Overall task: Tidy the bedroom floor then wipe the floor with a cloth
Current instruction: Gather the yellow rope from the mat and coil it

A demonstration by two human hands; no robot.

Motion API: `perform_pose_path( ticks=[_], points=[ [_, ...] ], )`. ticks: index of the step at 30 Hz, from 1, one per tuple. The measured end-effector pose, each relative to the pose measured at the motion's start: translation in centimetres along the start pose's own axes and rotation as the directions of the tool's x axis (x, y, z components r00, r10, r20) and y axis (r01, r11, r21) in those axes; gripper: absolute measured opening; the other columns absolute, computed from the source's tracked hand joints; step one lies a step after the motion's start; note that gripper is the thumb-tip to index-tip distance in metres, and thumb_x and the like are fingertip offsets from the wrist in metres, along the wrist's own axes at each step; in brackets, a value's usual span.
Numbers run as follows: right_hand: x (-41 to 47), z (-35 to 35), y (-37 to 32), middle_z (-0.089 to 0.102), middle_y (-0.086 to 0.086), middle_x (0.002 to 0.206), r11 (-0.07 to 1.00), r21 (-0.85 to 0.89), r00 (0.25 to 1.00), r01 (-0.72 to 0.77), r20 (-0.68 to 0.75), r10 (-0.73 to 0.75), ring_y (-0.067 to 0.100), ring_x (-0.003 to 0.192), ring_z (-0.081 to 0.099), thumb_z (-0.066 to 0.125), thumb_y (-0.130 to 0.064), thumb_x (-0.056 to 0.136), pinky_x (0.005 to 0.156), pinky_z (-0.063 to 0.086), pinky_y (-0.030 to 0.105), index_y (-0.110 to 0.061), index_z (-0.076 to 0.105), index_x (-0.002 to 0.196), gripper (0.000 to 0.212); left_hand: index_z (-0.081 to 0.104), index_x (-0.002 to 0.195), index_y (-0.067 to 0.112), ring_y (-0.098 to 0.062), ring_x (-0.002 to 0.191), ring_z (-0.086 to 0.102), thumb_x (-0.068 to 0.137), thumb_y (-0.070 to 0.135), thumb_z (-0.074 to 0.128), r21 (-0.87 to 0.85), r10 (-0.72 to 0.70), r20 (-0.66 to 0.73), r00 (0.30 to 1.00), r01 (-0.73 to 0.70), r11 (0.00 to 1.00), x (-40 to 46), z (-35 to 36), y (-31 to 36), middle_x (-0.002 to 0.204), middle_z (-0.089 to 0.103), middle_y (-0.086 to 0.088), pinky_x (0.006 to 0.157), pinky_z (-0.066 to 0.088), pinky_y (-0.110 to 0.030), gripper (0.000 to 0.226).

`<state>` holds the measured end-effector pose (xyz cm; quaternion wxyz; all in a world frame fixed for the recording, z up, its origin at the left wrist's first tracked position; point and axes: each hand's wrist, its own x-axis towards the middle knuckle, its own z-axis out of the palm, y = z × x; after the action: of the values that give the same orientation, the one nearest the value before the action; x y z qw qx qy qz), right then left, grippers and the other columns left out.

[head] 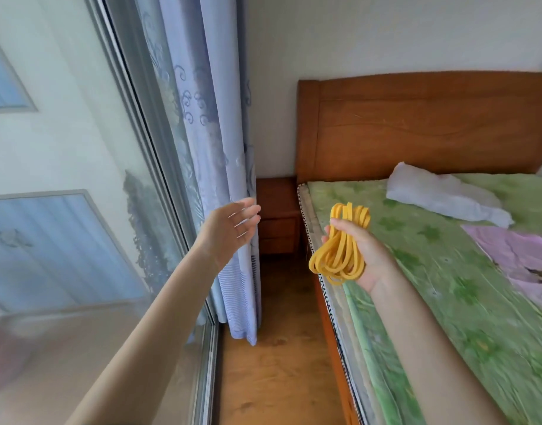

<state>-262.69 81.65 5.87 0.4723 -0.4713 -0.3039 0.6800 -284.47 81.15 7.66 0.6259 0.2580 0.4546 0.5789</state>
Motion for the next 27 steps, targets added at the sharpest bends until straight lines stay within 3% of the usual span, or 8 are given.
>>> perform_pose_path(
  ticks=[6,14,22,27],
  points=[
    [7.5,1.2,-1.0,0.069,0.000,0.075,0.999,0.030,0.999,-0.035,-0.032,0.036,0.016,0.074,0.068,0.067,-0.024,0.084,0.067,0.054,0.036,-0.013,0.067,0.087,0.012,0.066,0.096,0.013,-0.012,0.077,0.065,0.093,0.016,0.048,0.043,-0.064,-0.017,0.998,0.064,0.997,8.2,-0.2,0.9,0.082,0.071,0.001,0.074,0.047,-0.024,0.019],
    [20.1,1.5,-5.1,0.067,0.001,0.083,0.999,0.030,0.999,-0.039,-0.028,0.040,0.016,0.079,0.066,0.065,-0.022,0.085,0.064,0.054,0.034,-0.012,0.066,0.091,0.012,0.063,0.098,0.017,-0.010,0.087,0.062,0.096,0.020,0.042,0.070,-0.094,-0.012,0.996,0.094,0.993,20.5,1.6,1.6,0.094,0.068,0.003,0.073,0.045,-0.023,0.022],
    [34.0,0.8,-11.7,0.066,0.003,0.085,0.998,0.013,0.998,-0.058,0.003,0.058,0.019,0.080,0.065,0.064,-0.020,0.085,0.069,0.054,0.036,-0.012,0.064,0.095,0.013,0.065,0.094,0.014,-0.012,0.080,0.064,0.096,0.017,0.043,0.008,-0.068,-0.050,0.996,0.069,0.998,34.6,5.8,3.4,0.084,0.071,0.001,0.071,0.045,-0.024,0.023],
    [41.5,0.7,-14.6,0.067,0.004,0.084,0.996,-0.039,0.995,-0.085,0.043,0.087,0.017,0.073,0.066,0.066,-0.021,0.084,0.055,0.056,0.029,-0.010,0.065,0.096,0.016,0.063,0.092,0.014,-0.010,0.072,0.063,0.096,0.017,0.042,-0.068,-0.052,-0.088,0.995,0.046,0.997,41.6,7.4,4.6,0.078,0.070,0.003,0.070,0.043,-0.023,0.022]
  ],
)
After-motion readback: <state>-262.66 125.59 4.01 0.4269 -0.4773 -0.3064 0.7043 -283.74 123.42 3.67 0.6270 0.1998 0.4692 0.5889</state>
